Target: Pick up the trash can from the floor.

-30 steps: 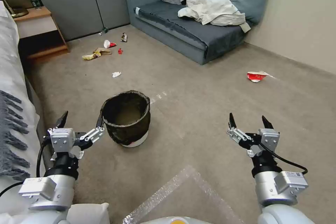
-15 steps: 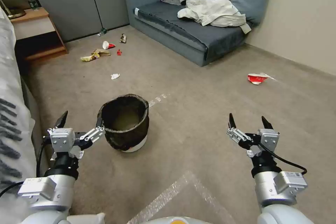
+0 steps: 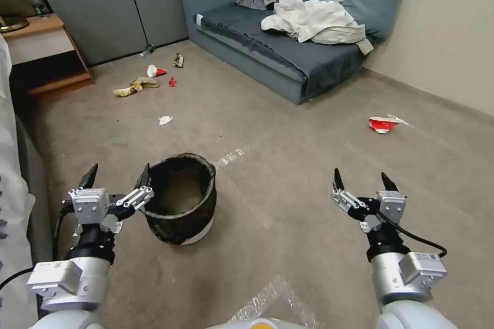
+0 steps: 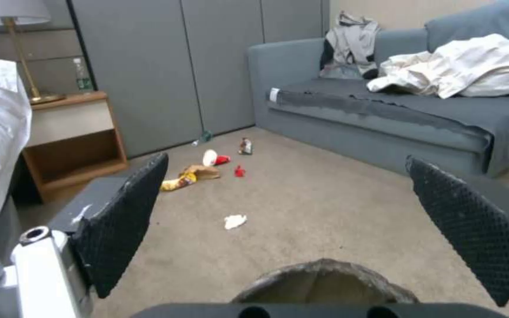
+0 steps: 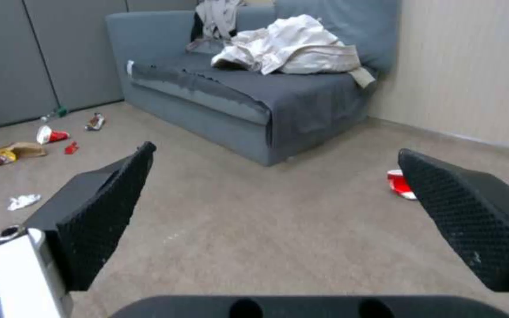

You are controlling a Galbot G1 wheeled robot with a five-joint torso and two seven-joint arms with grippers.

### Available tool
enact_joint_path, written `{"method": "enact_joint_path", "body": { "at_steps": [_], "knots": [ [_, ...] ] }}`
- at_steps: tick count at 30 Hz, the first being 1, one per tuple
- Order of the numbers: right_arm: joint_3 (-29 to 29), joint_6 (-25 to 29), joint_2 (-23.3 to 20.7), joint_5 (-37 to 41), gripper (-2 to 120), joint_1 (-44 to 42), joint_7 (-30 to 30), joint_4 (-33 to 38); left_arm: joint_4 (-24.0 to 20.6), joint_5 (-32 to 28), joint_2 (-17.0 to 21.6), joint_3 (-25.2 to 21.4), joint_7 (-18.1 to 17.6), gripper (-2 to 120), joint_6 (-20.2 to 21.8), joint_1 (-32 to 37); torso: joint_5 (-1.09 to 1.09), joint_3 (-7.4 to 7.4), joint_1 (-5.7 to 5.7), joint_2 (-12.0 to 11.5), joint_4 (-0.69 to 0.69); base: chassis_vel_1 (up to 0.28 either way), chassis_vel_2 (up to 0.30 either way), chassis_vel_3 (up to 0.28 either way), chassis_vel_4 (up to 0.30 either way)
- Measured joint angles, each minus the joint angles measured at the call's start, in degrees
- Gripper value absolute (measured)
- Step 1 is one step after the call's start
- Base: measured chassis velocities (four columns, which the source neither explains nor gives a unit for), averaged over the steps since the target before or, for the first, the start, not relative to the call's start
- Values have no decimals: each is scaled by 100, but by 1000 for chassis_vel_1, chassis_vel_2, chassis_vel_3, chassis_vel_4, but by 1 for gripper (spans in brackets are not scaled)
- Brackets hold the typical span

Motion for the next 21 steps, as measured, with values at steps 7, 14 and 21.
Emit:
{"method": "enact_joint_path", "body": {
  "at_steps": [7, 14, 21],
  "knots": [
    [-8, 2, 0, -5, 100, -3, -5, -16, 0, 1, -5, 12, -38, 100, 13, 14, 0, 0, 0, 0, 0, -129, 108, 118, -118],
    [-23, 63, -1, 1, 100, 8, -5, -48, 73, -8, 24, -66, -70, 100, 194, -8, 1, 1, 0, 0, 0, -92, 83, 85, -88],
    [-27, 107, -3, 20, 100, 17, 3, -99, 470, -712, 311, -357, -232, 100, 1286, -518, -1, 0, 0, 0, -1, -4, 7, 3, -3]
  ]
}}
